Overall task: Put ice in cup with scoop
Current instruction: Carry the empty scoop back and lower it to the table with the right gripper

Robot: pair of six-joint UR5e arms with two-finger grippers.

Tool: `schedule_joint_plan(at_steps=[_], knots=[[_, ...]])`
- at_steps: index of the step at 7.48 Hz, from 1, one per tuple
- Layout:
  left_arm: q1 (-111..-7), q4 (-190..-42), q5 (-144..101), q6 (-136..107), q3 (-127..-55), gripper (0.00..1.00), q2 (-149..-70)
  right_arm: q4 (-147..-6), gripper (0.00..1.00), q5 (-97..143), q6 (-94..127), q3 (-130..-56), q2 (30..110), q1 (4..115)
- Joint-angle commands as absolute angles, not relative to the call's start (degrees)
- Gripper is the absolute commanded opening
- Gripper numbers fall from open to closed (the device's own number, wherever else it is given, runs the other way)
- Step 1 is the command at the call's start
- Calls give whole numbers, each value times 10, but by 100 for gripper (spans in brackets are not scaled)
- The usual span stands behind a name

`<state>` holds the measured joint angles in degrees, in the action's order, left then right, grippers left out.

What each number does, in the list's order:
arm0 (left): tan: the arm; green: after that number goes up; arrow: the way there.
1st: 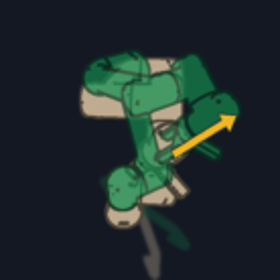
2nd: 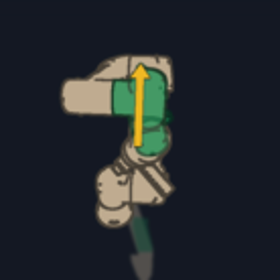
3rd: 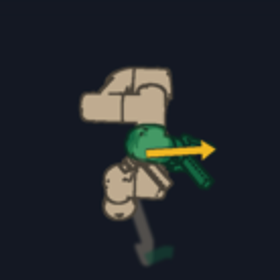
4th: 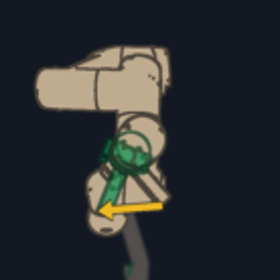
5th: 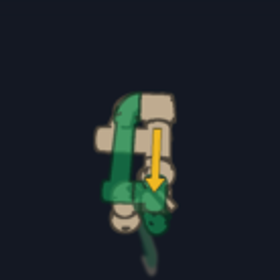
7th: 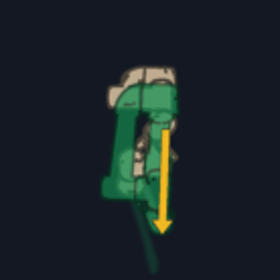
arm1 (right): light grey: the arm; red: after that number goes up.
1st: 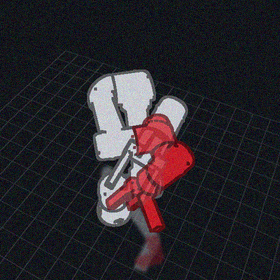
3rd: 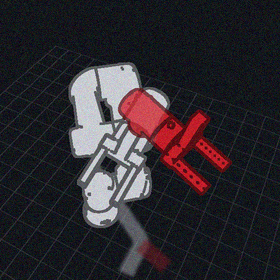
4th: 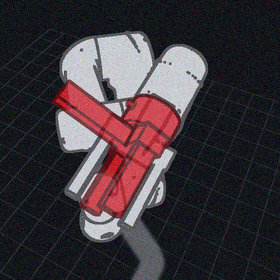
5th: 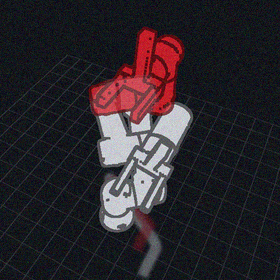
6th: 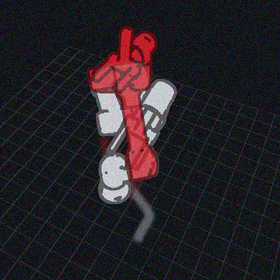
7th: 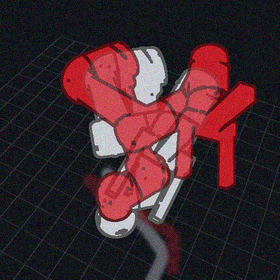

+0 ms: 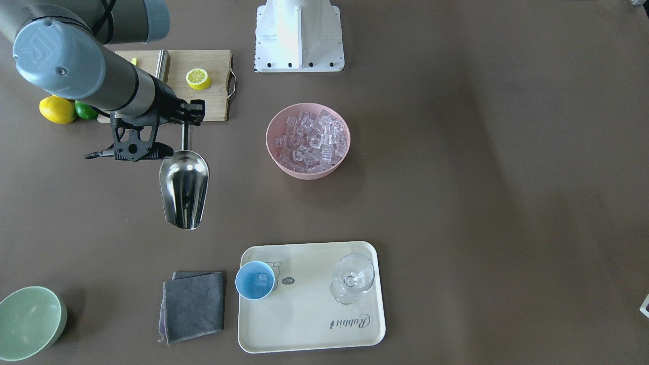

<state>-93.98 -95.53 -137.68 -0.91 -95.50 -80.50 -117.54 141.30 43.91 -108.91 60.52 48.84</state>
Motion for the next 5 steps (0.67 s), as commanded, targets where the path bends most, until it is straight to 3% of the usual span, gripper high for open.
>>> schedule_joint_plan(at_steps=[1, 5], knots=[[-940, -955, -1377, -10, -955, 99, -805, -1171, 0, 1357, 439, -1140, 687, 443], [-940, -955, -1376, -10, -947, 99, -806, -1040, 0, 1299, 477, -1122, 773, 400]])
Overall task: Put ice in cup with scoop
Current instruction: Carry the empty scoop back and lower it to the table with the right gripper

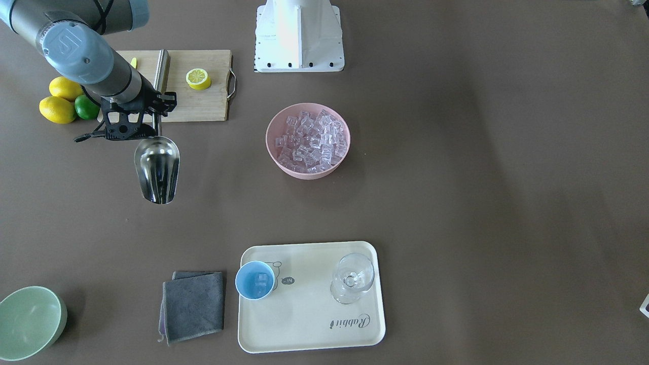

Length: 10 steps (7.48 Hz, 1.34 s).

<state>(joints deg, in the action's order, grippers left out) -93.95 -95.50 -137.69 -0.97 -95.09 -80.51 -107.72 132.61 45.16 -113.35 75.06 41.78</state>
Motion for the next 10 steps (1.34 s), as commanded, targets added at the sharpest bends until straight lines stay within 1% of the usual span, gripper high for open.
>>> schedule_joint_plan(at_steps=[1, 4, 10], knots=[[-940, -955, -1376, -10, -947, 99, -807, -1037, 0, 1286, 480, -1122, 780, 392], [-940, -955, -1376, -10, -945, 99, -807, -942, 0, 1265, 529, -1108, 815, 381], [-940, -955, -1376, -10, -944, 99, -807, -938, 0, 1219, 544, -1103, 807, 371]])
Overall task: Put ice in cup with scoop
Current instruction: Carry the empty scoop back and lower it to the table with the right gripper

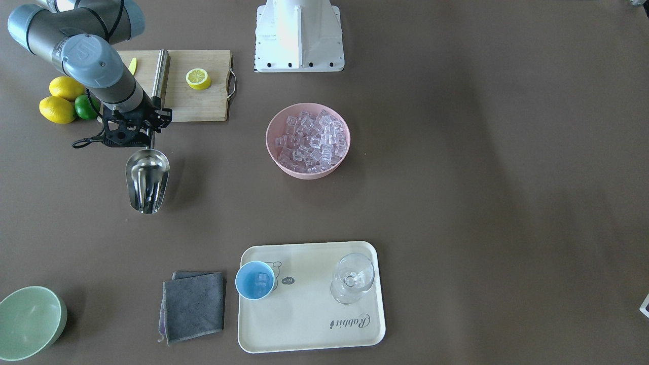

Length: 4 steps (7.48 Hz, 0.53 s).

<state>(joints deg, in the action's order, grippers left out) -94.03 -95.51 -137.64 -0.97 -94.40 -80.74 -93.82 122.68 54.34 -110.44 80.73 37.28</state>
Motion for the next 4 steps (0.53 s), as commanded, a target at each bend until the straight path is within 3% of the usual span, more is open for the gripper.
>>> schedule_joint_plan(at_steps=[1, 4], knots=[[-940, -955, -1376, -10, -944, 99, -807, -937, 0, 1207, 549, -1103, 807, 367], [-940, -955, -1375, -10, -939, 99, -809, -846, 0, 1207, 590, -1056, 807, 363]])
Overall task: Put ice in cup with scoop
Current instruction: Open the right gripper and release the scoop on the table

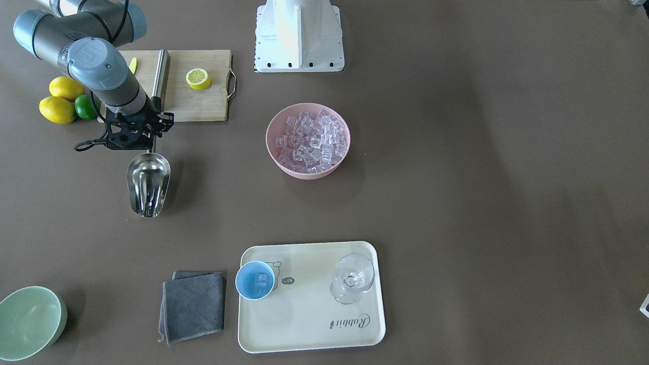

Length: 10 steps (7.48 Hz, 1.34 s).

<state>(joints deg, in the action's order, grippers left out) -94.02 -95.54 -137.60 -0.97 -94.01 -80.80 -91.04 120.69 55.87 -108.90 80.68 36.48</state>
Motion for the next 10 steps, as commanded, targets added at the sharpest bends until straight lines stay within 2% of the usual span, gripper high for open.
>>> schedule_joint_plan(at_steps=[1, 2, 3, 4, 10], knots=[[-940, -955, -1376, -10, -939, 99, -809, -839, 0, 1210, 591, -1056, 807, 363], [-940, -955, -1376, -10, -938, 99, -809, -839, 4, 1213, 581, -1056, 807, 363], [-940, -955, -1376, -10, -935, 99, -809, -838, 57, 1213, 582, -1057, 805, 363], [-940, -955, -1376, -10, -934, 99, -809, -839, 99, 1212, 587, -1056, 804, 363], [-940, -955, -1376, -10, -934, 99, -809, -841, 99, 1214, 584, -1061, 803, 363]])
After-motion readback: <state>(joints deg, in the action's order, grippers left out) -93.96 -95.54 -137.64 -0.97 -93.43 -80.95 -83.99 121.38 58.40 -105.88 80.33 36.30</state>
